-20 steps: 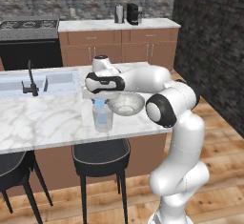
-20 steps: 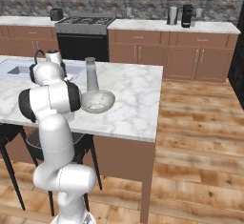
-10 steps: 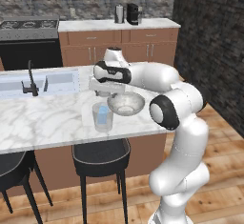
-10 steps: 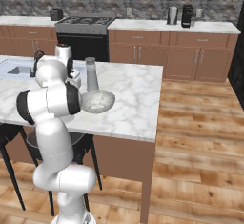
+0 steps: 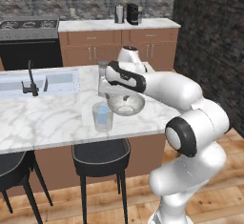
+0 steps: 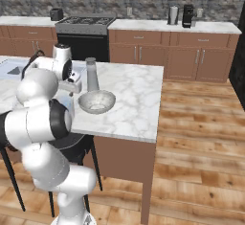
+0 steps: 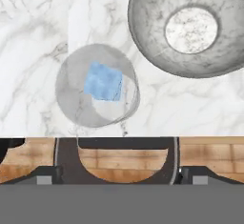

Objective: There are two ice cubes in the ice bowl. Place both ice cubes in the glass cup.

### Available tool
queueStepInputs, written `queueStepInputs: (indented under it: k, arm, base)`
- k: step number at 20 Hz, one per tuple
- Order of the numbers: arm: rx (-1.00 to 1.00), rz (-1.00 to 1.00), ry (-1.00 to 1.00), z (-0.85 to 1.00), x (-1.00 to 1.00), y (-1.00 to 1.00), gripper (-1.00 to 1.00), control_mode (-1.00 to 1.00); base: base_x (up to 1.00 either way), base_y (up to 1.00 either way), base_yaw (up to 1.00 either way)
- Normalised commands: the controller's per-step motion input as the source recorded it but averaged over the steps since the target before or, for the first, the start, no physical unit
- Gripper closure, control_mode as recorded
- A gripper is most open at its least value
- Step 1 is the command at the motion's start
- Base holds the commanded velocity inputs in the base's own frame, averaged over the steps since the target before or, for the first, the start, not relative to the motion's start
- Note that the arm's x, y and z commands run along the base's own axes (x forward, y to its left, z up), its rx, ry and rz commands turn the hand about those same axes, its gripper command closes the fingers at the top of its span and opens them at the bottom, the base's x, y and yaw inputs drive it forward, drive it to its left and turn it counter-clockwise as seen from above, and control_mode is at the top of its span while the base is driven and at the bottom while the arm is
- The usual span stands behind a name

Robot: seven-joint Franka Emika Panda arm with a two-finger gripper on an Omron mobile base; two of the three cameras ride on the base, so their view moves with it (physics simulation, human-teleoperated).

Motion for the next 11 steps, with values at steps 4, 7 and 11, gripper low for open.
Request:
queueStepInputs:
  k: [4, 7, 11]
  arm:
    - [0.0, 0.02, -0.06, -0.46, -1.0, -0.65, -1.0, -1.0]
    - [-0.1, 0.01, -0.28, -0.28, -1.0, -0.91, -1.0, -1.0]
    - [-0.14, 0.0, -0.52, -0.09, -1.0, -0.92, -1.0, -1.0]
  base:
    - [0.0, 0.0, 0.0]
    - [0.0, 0.0, 0.0]
    - [0.0, 0.0, 0.0]
